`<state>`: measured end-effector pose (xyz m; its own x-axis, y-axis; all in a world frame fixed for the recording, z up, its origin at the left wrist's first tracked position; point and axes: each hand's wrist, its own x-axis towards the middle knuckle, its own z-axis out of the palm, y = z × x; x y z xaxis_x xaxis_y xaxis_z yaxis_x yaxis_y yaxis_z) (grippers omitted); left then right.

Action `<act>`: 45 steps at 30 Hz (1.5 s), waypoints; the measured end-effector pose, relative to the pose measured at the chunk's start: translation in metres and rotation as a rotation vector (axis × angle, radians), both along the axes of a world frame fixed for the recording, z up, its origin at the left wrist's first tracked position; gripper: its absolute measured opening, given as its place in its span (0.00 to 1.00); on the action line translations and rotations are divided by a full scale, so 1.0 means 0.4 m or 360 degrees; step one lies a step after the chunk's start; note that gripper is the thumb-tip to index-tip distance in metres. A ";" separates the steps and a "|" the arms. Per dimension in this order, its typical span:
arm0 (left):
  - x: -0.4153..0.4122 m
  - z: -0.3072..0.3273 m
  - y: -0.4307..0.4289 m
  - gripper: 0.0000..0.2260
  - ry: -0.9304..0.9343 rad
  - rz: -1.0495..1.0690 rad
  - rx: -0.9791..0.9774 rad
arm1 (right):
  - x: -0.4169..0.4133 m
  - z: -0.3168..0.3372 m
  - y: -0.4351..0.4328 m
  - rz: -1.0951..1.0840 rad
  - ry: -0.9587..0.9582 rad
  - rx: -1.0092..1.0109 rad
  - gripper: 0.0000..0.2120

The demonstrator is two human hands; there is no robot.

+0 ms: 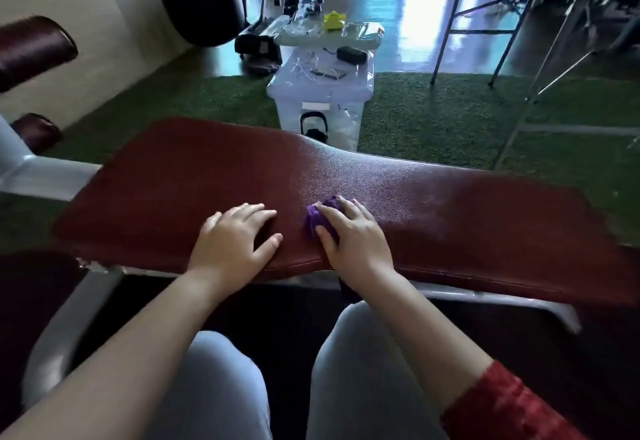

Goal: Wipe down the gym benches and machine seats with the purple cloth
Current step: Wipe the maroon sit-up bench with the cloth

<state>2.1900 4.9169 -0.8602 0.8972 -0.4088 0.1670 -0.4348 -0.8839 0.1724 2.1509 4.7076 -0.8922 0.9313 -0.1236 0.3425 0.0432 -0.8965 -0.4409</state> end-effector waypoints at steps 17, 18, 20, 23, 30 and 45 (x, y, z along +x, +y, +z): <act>0.037 0.012 0.183 0.26 -0.0014 0.0345 0.0010 | 0.078 0.027 0.153 0.0221 -0.0046 -0.0102 0.18; 0.039 0.012 0.212 0.28 -0.0018 0.0376 0.0014 | 0.061 0.028 0.167 0.0351 -0.0086 -0.0118 0.18; 0.043 0.015 0.257 0.28 -0.0047 0.0408 0.0006 | 0.037 0.020 0.169 0.0477 -0.0150 -0.0123 0.19; 0.047 0.022 0.304 0.27 -0.0113 0.0453 -0.0041 | 0.047 0.015 0.195 0.0168 -0.0160 -0.0044 0.17; 0.069 0.039 0.416 0.19 -0.0163 0.0655 -0.0137 | 0.169 0.067 0.491 0.0246 0.0075 -0.0161 0.19; 0.118 0.066 0.415 0.20 -0.0113 0.0610 -0.0280 | 0.398 0.090 0.374 0.0188 0.0270 -0.0039 0.18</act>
